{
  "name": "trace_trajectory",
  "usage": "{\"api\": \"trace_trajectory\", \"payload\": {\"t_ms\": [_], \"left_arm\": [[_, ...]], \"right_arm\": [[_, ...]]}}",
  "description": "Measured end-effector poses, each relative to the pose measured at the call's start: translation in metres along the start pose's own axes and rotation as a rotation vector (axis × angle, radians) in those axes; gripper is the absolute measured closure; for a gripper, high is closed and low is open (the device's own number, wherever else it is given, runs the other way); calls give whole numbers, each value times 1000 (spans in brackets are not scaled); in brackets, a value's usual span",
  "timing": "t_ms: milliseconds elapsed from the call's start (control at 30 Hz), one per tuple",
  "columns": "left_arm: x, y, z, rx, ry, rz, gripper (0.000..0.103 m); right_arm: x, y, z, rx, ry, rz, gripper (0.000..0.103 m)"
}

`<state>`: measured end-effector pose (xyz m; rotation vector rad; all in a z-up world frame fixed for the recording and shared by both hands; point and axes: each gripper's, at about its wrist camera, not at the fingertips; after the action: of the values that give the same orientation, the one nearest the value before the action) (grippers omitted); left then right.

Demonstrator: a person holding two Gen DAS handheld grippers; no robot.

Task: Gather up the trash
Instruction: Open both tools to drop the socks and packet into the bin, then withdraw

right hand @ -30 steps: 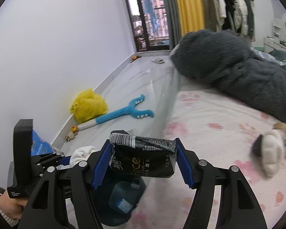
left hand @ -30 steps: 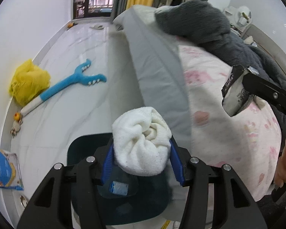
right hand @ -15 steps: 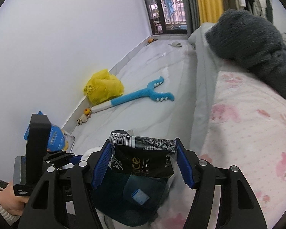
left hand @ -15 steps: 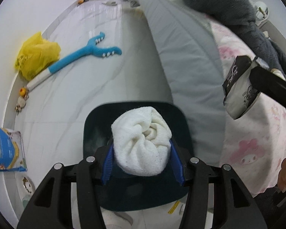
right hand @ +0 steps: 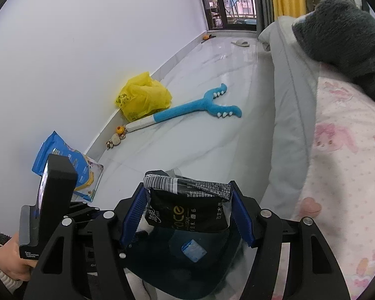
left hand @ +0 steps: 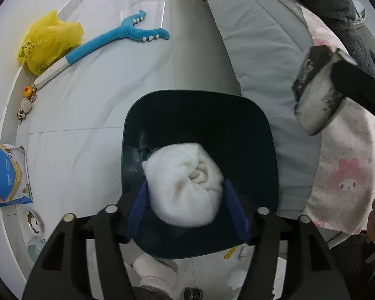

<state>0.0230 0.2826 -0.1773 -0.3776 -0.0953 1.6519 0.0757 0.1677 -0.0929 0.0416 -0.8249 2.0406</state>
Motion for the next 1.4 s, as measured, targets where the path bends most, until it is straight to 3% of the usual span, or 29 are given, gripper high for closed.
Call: {"api": "trace_trajectory", "payload": {"t_ms": [100, 433, 833, 1267, 1400], "left_arm": [[6, 3, 5, -13, 9, 7, 29], [26, 4, 37, -139, 2, 44, 29], [32, 1, 84, -334, -23, 5, 40], [36, 1, 121, -462, -30, -10, 51], [34, 2, 130, -492, -21, -14, 52]], "right_arm": [[-1, 2, -13, 29, -2, -11, 37], [-1, 13, -50, 99, 21, -26, 37], [12, 27, -92, 176, 41, -5, 37], [18, 42, -130, 256, 63, 17, 36], [22, 44, -133, 260, 69, 27, 30]]}}
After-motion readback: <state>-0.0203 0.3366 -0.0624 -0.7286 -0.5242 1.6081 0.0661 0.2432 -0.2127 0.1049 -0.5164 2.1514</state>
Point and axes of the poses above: each gripper's, at about its wrist camera, not at the fingertips, and z roughly against the way its jaws point, x to its left, y to its underside, and after that the axes turned 9 degrees about -z, right-handed
